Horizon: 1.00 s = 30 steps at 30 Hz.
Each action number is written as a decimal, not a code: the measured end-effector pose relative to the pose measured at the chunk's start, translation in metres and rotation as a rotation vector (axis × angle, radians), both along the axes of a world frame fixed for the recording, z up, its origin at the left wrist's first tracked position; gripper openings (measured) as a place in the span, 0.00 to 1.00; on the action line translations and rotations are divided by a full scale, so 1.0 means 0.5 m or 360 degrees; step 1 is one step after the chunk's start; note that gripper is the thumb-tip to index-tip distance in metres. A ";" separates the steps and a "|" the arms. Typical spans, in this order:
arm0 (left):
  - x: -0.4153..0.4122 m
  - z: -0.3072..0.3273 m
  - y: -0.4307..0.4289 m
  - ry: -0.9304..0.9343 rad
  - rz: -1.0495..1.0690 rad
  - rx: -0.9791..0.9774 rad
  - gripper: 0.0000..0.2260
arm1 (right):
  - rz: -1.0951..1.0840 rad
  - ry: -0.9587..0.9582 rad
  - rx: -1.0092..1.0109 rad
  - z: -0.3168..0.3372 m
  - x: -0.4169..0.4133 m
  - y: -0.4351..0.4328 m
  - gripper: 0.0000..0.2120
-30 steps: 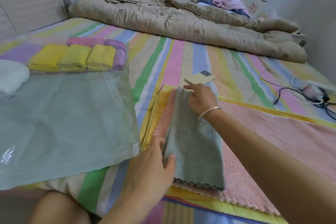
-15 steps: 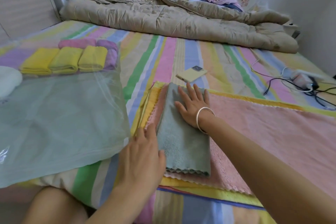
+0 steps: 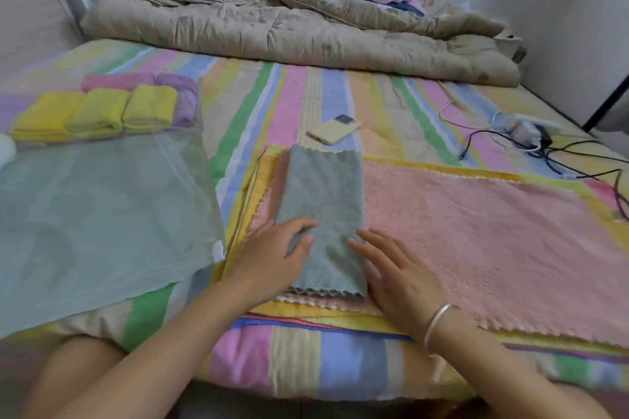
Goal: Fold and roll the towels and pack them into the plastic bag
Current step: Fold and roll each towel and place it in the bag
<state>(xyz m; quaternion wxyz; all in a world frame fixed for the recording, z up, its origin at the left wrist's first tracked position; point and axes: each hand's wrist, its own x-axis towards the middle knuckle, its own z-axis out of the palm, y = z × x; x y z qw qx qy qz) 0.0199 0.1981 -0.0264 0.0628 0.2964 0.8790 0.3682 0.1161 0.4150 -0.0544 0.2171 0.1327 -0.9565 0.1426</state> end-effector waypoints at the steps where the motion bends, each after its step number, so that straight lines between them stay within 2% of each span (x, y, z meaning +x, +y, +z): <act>1: 0.006 0.003 0.001 0.0051 0.0030 0.0083 0.16 | 0.0015 0.0037 0.0059 0.003 -0.008 -0.009 0.23; 3: 0.023 0.006 -0.002 0.0169 0.0061 0.0192 0.13 | 0.0123 0.0118 0.0126 0.013 -0.018 -0.020 0.19; 5: 0.047 0.009 -0.009 0.0277 0.0027 0.0222 0.14 | 0.0232 0.0198 0.0025 0.020 -0.010 -0.027 0.14; 8: 0.075 0.004 -0.012 0.0549 -0.0112 0.0017 0.20 | 0.0189 0.0282 -0.0238 0.023 0.004 -0.035 0.11; 11: 0.080 -0.009 -0.002 0.0768 -0.0125 -0.0124 0.21 | 0.0161 0.0276 -0.0179 0.022 -0.005 -0.042 0.11; 16: 0.076 -0.022 0.000 0.0741 -0.0113 -0.0176 0.18 | 0.0139 0.0018 -0.0042 0.001 0.005 -0.033 0.23; 21: 0.069 -0.026 -0.008 0.0584 -0.0126 -0.0156 0.20 | 0.0034 0.0004 0.0084 -0.007 -0.014 -0.039 0.23; 24: 0.072 -0.025 -0.006 0.0599 -0.0083 -0.0154 0.23 | 0.0000 0.0100 -0.0116 0.000 -0.021 -0.046 0.17; 27: 0.075 -0.022 -0.008 0.0739 -0.0010 -0.0136 0.24 | -0.0054 0.0176 -0.0464 0.020 -0.021 -0.051 0.18; 30: 0.063 -0.011 -0.028 0.0713 0.0207 0.0126 0.22 | -0.0018 0.0179 -0.0662 0.054 -0.011 -0.049 0.18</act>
